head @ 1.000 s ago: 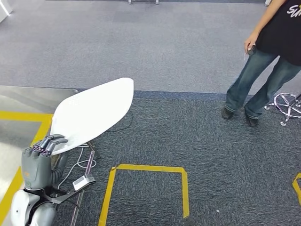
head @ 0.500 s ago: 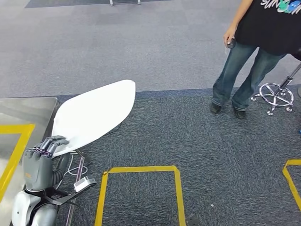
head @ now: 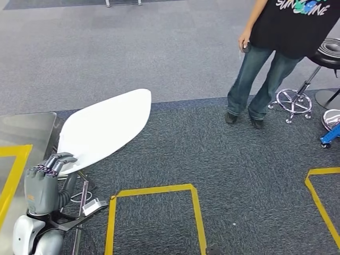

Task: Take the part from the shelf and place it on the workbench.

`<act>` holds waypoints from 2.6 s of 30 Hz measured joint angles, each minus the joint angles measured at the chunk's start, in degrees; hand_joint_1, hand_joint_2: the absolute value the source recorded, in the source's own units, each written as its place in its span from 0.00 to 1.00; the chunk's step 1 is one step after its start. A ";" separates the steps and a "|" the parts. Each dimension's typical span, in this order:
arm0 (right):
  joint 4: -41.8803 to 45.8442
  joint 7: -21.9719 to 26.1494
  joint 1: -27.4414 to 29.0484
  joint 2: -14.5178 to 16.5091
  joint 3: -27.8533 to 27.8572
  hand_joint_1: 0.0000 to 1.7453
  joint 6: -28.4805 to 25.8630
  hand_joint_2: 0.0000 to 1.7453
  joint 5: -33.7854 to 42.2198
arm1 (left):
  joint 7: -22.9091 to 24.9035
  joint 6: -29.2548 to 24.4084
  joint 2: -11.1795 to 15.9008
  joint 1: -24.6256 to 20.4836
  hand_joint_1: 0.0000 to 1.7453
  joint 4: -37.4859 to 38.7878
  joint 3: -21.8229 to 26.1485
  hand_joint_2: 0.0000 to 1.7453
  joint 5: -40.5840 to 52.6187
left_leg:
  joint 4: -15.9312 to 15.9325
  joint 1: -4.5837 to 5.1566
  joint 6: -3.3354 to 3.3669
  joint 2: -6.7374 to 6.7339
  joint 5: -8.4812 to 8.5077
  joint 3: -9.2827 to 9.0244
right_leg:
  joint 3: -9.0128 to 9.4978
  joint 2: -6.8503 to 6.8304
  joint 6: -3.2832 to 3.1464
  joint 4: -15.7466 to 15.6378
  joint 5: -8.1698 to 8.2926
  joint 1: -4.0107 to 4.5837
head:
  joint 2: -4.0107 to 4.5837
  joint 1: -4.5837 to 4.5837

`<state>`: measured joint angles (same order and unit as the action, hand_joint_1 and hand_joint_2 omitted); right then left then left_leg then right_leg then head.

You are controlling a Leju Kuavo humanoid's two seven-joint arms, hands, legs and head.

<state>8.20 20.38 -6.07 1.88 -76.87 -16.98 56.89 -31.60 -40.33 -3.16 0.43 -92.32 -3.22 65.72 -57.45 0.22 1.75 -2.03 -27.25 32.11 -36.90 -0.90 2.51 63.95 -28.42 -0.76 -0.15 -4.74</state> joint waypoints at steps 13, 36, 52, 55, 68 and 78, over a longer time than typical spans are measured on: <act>-0.02 -0.75 -0.03 -0.01 0.00 0.00 -1.35 0.00 -0.32 | 2.09 0.00 0.50 -0.27 1.00 -0.02 -0.27 1.00 -0.58 | 0.30 0.39 0.84 -0.91 0.10 -0.35 | 3.43 -0.04 -1.55 -6.04 1.56 0.43 | 0.00 0.55; 0.02 -0.80 -0.09 0.18 -0.11 0.00 -2.08 0.00 0.04 | 3.91 -0.02 0.77 -0.15 1.00 -0.21 -0.31 1.00 -0.24 | 3.29 0.51 0.60 -0.80 1.10 -1.88 | 3.69 0.00 -0.29 -6.77 1.79 -0.04 | 0.00 0.57; 0.02 -0.83 0.24 0.46 -0.19 0.00 -2.09 0.00 0.09 | 4.18 0.01 0.65 0.10 1.00 -0.26 -0.36 1.00 0.14 | -3.45 -1.80 -3.06 0.40 -4.62 -1.36 | 2.46 1.50 -0.80 -3.83 0.40 -1.30 | 0.00 0.54; 0.02 -0.82 0.14 0.46 -0.20 0.00 -2.08 0.00 0.07 | 4.44 0.02 0.76 0.20 1.00 -0.26 -0.36 1.00 0.21 | -15.06 -1.51 -2.43 1.29 -8.48 5.37 | 3.34 1.90 -1.61 -3.86 -0.46 -0.66 | 0.00 0.73; 0.04 -0.85 -0.18 0.74 -0.34 0.00 -2.08 0.00 0.05 | 4.97 -0.03 1.13 0.02 1.00 -0.32 -0.53 1.00 0.65 | 0.82 1.28 2.35 2.25 1.07 0.20 | 5.20 1.91 0.09 -0.63 -4.67 -0.19 | -0.01 0.80; 0.02 -1.27 0.00 0.51 -0.58 0.00 -2.03 0.00 0.68 | 7.73 0.03 1.60 0.33 1.00 0.01 -1.52 1.00 -1.31 | 0.37 1.15 0.73 1.90 -3.21 -3.99 | 0.11 0.67 -0.42 -4.84 3.42 0.40 | -0.01 1.06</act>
<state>8.22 19.11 -6.07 2.39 -77.46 -19.01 57.58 -23.87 -40.30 -1.56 0.76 -92.31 -4.75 64.41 -57.07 1.37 2.47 -0.14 -30.46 28.12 -36.79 -0.23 2.09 59.12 -25.00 -0.36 -0.16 -3.68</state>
